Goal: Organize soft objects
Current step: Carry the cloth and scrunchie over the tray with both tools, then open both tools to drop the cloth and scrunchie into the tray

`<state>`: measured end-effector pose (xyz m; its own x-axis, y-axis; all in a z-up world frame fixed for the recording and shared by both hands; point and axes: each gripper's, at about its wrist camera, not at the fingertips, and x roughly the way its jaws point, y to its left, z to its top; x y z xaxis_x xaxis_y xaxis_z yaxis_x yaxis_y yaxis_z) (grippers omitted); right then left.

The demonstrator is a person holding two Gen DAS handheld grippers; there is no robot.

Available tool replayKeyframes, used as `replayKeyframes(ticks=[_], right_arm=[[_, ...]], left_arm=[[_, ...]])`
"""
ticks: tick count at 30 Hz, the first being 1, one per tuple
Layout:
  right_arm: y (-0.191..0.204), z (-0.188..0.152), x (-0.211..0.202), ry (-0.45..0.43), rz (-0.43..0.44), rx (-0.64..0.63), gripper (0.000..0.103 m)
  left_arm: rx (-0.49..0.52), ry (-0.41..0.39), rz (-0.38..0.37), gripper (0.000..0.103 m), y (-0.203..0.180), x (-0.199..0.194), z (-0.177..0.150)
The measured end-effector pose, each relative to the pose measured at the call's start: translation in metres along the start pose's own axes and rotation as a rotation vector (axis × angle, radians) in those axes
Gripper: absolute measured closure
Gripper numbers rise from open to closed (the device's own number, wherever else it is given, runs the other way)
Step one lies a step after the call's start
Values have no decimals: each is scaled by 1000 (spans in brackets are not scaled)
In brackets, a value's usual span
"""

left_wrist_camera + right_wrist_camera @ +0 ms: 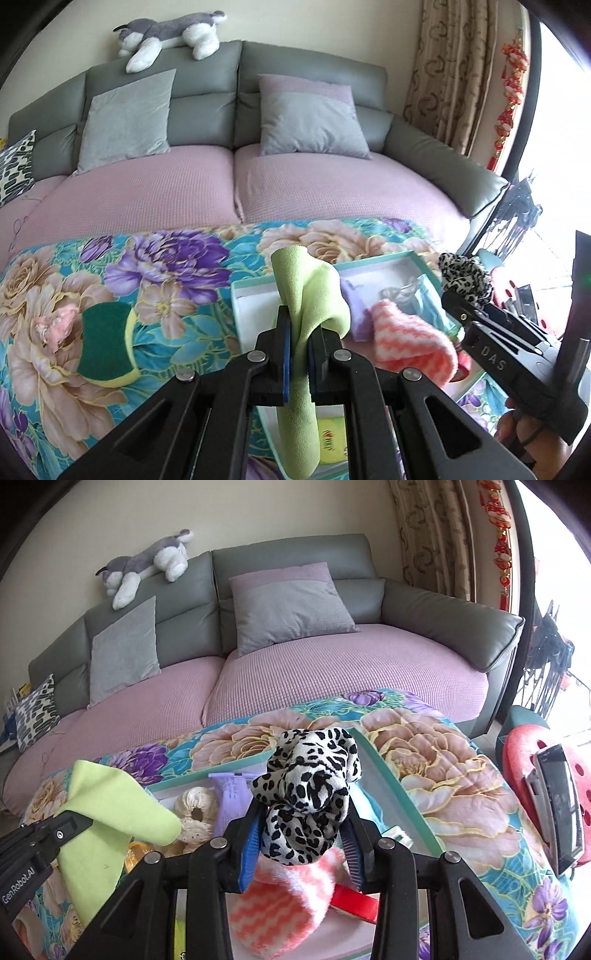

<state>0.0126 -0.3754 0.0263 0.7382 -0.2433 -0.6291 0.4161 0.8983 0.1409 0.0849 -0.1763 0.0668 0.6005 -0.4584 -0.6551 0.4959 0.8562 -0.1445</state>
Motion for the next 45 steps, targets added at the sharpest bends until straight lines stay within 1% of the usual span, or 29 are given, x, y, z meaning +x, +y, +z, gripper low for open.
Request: replayKeyframes(ticks=[4, 7, 9, 12, 17, 18, 19, 20, 21, 22, 23, 24, 27, 29, 31, 32, 33, 34, 35, 40, 45], right_arm=[[-3, 0, 3, 4, 3, 9, 62], [-3, -2, 9, 3, 3, 11, 61], [-2, -5, 16, 2, 8, 9, 60], [1, -8, 26, 30, -25, -13, 60], [1, -9, 27, 26, -37, -17, 60], [1, -9, 27, 25, -44, -18, 56], [1, -9, 27, 25, -50, -18, 47], [0, -8, 26, 26, -52, -18, 42], [0, -7, 25, 25, -56, -16, 33], [-1, -7, 24, 22, -61, -15, 29], [-1, -6, 22, 16, -66, -15, 28], [-2, -5, 20, 13, -70, -13, 27], [-4, -3, 16, 12, -68, -2, 23], [-6, -2, 14, 20, -73, 8, 20], [-8, -3, 14, 34, -75, 13, 16], [-9, -3, 14, 42, -77, 15, 14], [-10, -4, 14, 49, -83, 16, 9], [-11, -5, 14, 54, -90, 19, 1], [-11, -5, 14, 60, -95, 20, 0], [-10, -9, 13, 79, -104, 14, 0], [-4, -9, 12, 86, -93, 1, 0]], left_arm=[[12, -7, -14, 96, -9, 3, 1], [-8, 1, -35, 96, -8, 13, -1], [-10, 23, -33, 96, -9, 26, -5], [-14, 86, -16, 96, -10, 51, -14], [-23, 156, -1, 96, -8, 76, -25], [-25, 162, -1, 94, -8, 77, -26], [-27, 165, 0, 91, -7, 77, -26], [-26, 167, 2, 87, -7, 76, -25], [-22, 168, 4, 70, -7, 74, -25], [-19, 167, 9, 49, -7, 72, -24], [-17, 164, 16, 42, -7, 70, -23], [-12, 159, 25, 39, -8, 67, -23], [3, 152, 23, 38, -8, 61, -19], [10, 144, 30, 34, -8, 56, -16], [13, 124, 45, 24, -6, 50, -13], [10, 115, 56, 21, -5, 47, -11], [5, 107, 73, 15, -2, 44, -10], [1, 101, 90, 10, 0, 43, -9], [-5, 97, 110, 8, 4, 41, -8], [-65, 103, 164, 7, 25, 40, -10], [-138, 109, 171, 7, 41, 39, -13]])
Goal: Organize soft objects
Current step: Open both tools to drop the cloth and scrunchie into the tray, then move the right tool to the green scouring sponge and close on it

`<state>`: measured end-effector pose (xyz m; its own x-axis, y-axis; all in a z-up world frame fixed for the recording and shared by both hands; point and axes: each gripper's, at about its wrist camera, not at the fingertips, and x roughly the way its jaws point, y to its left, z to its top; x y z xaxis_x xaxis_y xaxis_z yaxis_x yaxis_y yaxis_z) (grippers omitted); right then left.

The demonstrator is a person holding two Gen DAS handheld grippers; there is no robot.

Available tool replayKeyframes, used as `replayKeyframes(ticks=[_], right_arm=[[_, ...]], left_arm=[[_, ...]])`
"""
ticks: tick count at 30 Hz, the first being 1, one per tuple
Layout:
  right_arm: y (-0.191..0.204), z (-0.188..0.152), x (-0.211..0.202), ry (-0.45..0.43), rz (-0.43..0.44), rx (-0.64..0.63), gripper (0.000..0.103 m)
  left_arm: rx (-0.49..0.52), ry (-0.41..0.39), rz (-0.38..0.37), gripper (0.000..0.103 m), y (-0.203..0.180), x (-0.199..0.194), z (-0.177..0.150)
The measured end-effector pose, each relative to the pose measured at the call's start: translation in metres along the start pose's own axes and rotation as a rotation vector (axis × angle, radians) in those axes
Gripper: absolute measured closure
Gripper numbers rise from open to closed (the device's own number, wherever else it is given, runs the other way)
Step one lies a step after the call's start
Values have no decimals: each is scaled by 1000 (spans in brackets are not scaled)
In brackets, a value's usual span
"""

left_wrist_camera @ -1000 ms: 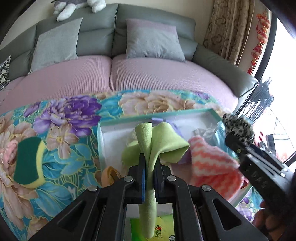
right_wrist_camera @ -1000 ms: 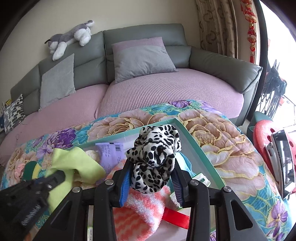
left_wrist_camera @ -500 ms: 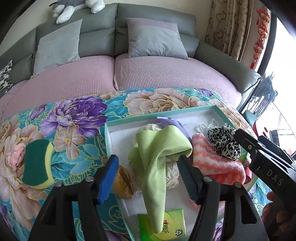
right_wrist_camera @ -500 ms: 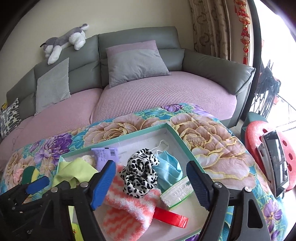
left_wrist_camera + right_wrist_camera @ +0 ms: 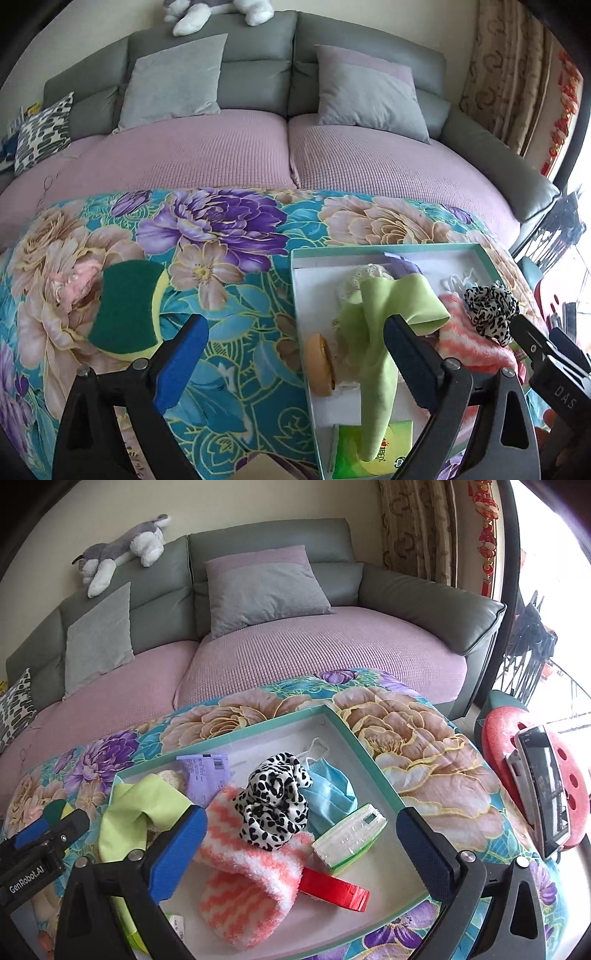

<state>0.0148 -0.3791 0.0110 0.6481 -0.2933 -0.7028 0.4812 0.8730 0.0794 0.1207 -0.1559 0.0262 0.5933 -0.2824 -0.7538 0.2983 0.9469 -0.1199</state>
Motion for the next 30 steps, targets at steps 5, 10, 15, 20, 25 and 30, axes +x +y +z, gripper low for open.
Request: replayKeyframes(ticks=[5, 10, 15, 20, 25, 30], right_arm=[[5, 0, 1, 8, -3, -19, 0], [9, 1, -2, -3, 0, -30, 0], [20, 0, -3, -5, 18, -52, 0], [36, 0, -6, -11, 44, -84, 0], [49, -3, -7, -1, 71, -97, 0], [60, -8, -10, 5, 86, -116, 0]], left_arm=[[-34, 17, -4, 7, 6, 3, -1], [-95, 47, 3, 7, 20, 8, -3], [-128, 26, 26, 7, 37, 4, -1], [-186, -50, 56, 5, 58, -9, 5], [-287, -174, 58, 1, 84, -38, 7], [-338, -248, 67, 1, 104, -55, 4]])
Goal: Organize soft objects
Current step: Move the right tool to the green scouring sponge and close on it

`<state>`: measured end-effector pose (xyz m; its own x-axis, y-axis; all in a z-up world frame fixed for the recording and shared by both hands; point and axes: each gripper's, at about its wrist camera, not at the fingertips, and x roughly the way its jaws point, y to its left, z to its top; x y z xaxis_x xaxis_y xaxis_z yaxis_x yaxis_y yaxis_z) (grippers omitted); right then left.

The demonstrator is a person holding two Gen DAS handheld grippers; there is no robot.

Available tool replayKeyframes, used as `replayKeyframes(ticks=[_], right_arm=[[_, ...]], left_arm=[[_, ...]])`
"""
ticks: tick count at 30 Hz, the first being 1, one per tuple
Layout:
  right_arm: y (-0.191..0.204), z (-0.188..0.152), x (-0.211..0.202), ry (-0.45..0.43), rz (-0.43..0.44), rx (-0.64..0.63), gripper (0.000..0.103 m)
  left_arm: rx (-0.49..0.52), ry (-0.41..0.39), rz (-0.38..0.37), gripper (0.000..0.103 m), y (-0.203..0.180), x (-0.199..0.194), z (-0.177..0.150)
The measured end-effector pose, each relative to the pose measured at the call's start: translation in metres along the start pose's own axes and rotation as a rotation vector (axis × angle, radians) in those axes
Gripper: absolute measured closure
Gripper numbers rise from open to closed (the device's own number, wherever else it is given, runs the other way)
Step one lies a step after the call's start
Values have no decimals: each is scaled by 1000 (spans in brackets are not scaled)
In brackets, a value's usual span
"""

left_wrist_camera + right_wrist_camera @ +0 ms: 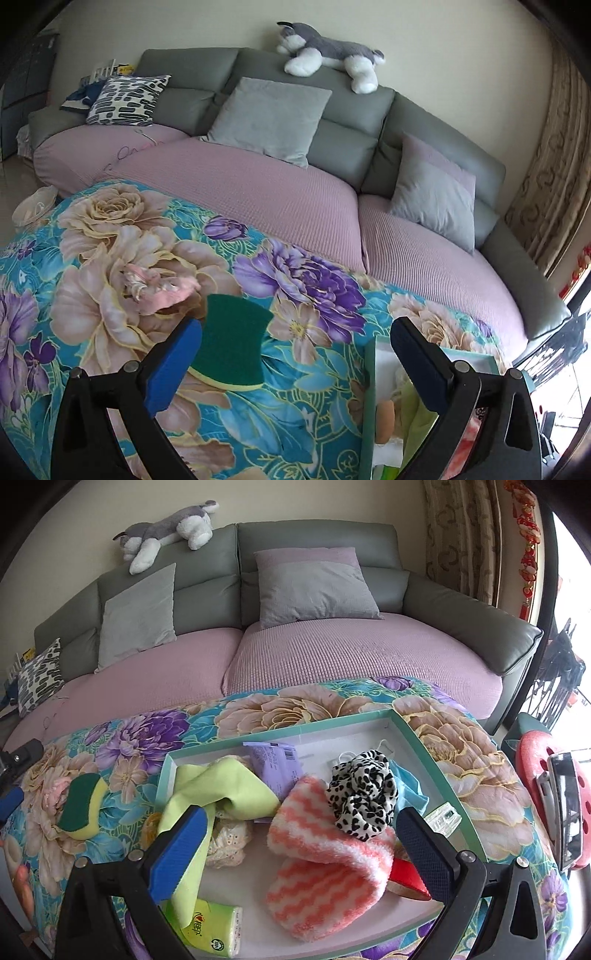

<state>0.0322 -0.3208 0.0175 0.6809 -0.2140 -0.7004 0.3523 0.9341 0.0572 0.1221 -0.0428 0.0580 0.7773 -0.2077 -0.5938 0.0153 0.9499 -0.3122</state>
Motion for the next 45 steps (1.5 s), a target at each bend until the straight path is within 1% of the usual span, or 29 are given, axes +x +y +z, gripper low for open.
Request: replayKeyframes(ticks=[11, 15, 16, 19, 21, 24, 26, 32, 38, 41, 45], right_arm=[[35, -6, -6, 4, 49, -48, 0], [51, -4, -4, 3, 75, -58, 0], [56, -4, -3, 4, 83, -63, 0], [72, -4, 0, 8, 109, -87, 0], [85, -4, 3, 12, 129, -103, 0], [102, -6, 6, 18, 149, -130, 0], [113, -7, 8, 24, 158, -143, 0], [143, -12, 18, 46, 184, -189, 0], [173, -18, 22, 56, 221, -244, 0], [185, -21, 26, 60, 232, -265, 0], [197, -26, 36, 84, 236, -282, 0]], left_arm=[[-45, -6, 12, 1, 27, -6, 3], [-86, -14, 14, 1, 46, -6, 7], [-89, -15, 22, 1, 51, -6, 9], [-90, -20, 86, 1, 69, -5, 15], [-101, -37, 137, 1, 84, -8, 19], [-104, -81, 186, 1, 102, -13, 23], [-96, -90, 221, 1, 111, -14, 25], [-122, -82, 251, 1, 140, -15, 30], [-97, -74, 318, 1, 159, -10, 32], [-94, -62, 308, 1, 164, -3, 32], [-69, -16, 298, 1, 165, 10, 29]])
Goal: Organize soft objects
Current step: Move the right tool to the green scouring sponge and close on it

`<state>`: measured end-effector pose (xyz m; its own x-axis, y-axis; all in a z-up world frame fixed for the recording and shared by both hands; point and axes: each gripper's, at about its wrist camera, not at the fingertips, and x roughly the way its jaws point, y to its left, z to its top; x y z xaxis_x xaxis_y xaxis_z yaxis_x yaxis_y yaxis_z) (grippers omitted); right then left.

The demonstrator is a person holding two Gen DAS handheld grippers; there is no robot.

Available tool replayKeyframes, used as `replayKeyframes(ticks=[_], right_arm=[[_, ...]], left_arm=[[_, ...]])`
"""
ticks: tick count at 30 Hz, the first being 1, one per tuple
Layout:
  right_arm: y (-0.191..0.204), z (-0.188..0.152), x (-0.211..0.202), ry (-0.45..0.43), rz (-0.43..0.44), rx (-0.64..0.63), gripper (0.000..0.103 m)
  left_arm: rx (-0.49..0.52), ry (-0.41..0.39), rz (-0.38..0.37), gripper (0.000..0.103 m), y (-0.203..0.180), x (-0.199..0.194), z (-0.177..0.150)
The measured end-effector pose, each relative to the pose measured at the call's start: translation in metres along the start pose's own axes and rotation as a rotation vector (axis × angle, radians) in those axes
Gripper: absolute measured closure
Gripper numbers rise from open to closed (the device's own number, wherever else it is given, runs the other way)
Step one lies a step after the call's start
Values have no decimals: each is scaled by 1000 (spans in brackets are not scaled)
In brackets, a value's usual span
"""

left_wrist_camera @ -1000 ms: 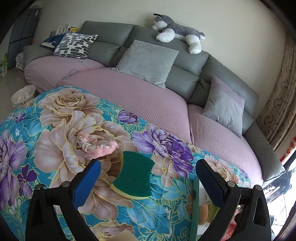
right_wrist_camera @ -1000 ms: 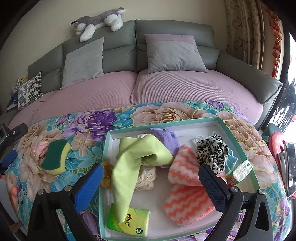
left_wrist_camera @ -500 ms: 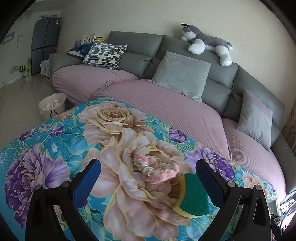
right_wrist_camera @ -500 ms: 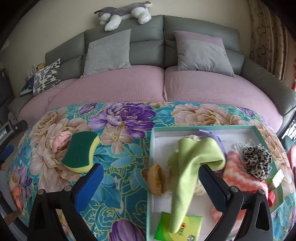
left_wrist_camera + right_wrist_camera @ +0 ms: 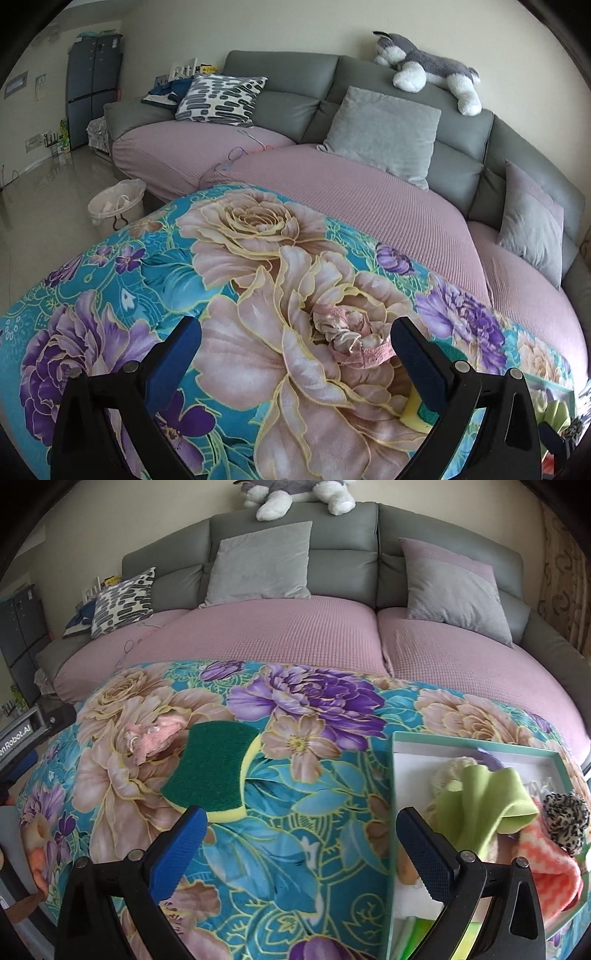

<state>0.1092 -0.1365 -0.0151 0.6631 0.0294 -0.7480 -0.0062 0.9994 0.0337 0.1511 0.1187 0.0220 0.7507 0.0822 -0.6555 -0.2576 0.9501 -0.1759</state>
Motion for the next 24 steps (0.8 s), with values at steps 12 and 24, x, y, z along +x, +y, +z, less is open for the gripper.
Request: replayKeyframes(ticks=[12, 24], right_arm=[[21, -1, 27, 49, -8, -40, 0], [50, 1, 42, 70, 19, -102, 0]], left_arm=[[37, 62, 8, 1, -1, 32, -7], [42, 115, 14, 1, 10, 53, -6]])
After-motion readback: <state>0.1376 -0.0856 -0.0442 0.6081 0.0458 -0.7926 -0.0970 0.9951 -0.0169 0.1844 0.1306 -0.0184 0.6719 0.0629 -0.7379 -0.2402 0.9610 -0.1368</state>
